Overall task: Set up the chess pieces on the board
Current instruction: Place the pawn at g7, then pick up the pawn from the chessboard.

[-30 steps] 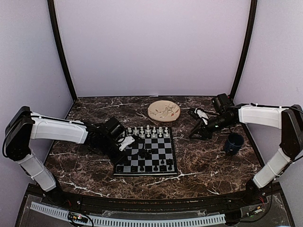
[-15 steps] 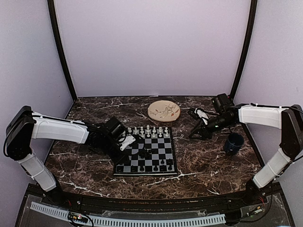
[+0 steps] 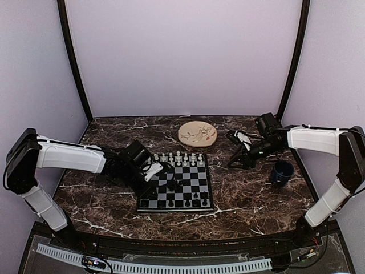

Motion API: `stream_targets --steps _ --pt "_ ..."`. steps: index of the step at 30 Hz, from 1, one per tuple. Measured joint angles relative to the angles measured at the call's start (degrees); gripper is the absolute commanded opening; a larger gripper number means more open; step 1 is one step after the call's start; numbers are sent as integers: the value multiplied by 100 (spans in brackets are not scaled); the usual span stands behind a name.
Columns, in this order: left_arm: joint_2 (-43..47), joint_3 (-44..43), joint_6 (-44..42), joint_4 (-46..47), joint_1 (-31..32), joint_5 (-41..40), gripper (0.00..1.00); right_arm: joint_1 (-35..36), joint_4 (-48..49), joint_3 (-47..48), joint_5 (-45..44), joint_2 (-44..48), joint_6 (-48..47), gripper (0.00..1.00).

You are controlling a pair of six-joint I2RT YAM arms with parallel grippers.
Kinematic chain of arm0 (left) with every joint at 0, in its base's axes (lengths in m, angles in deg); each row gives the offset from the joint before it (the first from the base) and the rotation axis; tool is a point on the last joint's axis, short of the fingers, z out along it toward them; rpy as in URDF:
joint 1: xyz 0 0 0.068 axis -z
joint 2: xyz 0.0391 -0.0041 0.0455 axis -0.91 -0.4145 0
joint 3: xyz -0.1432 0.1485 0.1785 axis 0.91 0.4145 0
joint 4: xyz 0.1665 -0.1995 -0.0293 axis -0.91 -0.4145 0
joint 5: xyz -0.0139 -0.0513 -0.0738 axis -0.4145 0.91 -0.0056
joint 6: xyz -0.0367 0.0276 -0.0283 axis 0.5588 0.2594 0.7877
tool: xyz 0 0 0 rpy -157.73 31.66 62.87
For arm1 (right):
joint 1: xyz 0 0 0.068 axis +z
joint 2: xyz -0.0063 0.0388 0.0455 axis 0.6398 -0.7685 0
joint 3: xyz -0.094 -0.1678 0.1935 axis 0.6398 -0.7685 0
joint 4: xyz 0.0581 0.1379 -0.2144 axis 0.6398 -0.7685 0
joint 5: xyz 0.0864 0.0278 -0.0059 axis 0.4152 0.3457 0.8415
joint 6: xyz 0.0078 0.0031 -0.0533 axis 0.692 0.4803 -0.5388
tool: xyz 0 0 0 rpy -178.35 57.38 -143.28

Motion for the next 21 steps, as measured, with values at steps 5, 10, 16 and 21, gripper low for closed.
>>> stream_targets --steps 5,10,16,21 --pt "328 -129 48 22 0 79 32 0 -2 0 0 2 0 40" --pt "411 -531 63 151 0 46 27 0 -2 0 -2 0 0 40" --pt "-4 -1075 68 190 0 28 25 0 -4 0 -7 2 0 40" --pt "-391 -1198 37 173 31 37 25 0 -2 0 -35 22 0 40"
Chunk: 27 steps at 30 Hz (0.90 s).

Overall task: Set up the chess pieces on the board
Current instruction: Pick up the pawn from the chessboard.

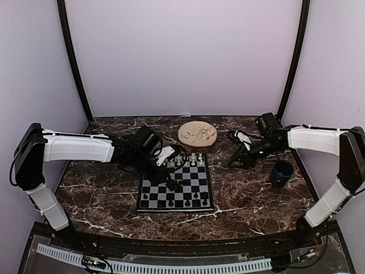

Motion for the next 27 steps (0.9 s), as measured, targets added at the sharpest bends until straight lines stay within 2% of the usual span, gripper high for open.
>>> stream_targets --steps 15,27 --pt "-424 -122 -101 -81 162 15 26 0 0 0 -31 55 -13 40" --pt "-706 -247 -166 -74 195 0 19 0 -2 0 -59 55 -66 40"
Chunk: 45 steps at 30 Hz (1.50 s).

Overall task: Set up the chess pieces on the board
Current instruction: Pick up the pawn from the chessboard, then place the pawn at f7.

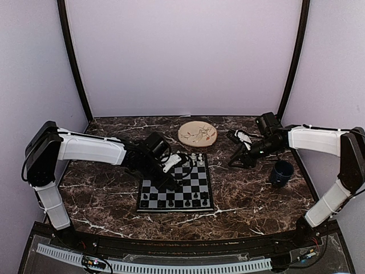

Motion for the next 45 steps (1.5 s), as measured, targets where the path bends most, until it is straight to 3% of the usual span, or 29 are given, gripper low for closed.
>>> stream_targets --steps 6,16,29,45 --pt "-55 0 -28 -2 7 -2 14 0 0 0 0 0 -2 40" --pt "-118 0 -149 -46 111 -98 16 0 -2 0 -20 0 -4 40" --pt "-129 0 -170 -87 166 -238 7 0 -9 0 -26 0 -4 40" --pt "809 455 -173 -490 168 -227 6 0 -11 0 -37 0 -4 40"
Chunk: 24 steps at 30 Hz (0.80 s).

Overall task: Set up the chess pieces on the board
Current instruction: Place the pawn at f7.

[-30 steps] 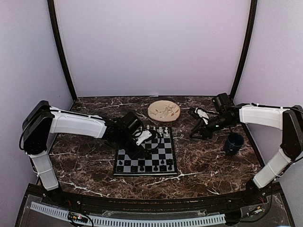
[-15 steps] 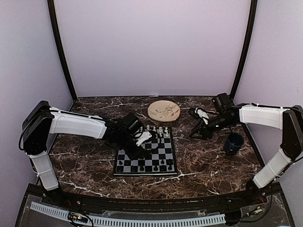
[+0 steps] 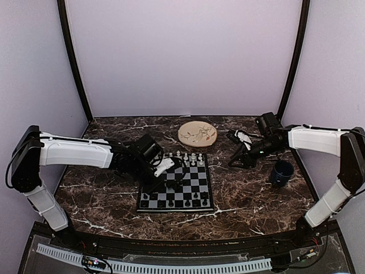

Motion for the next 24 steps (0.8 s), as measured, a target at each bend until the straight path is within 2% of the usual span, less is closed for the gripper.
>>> stream_targets --steps 9,24 --pt "59 367 2 -177 0 52 7 0 -4 0 0 0 -2 40" --pt "61 389 2 -20 0 109 7 0 -20 0 0 -2 0 40"
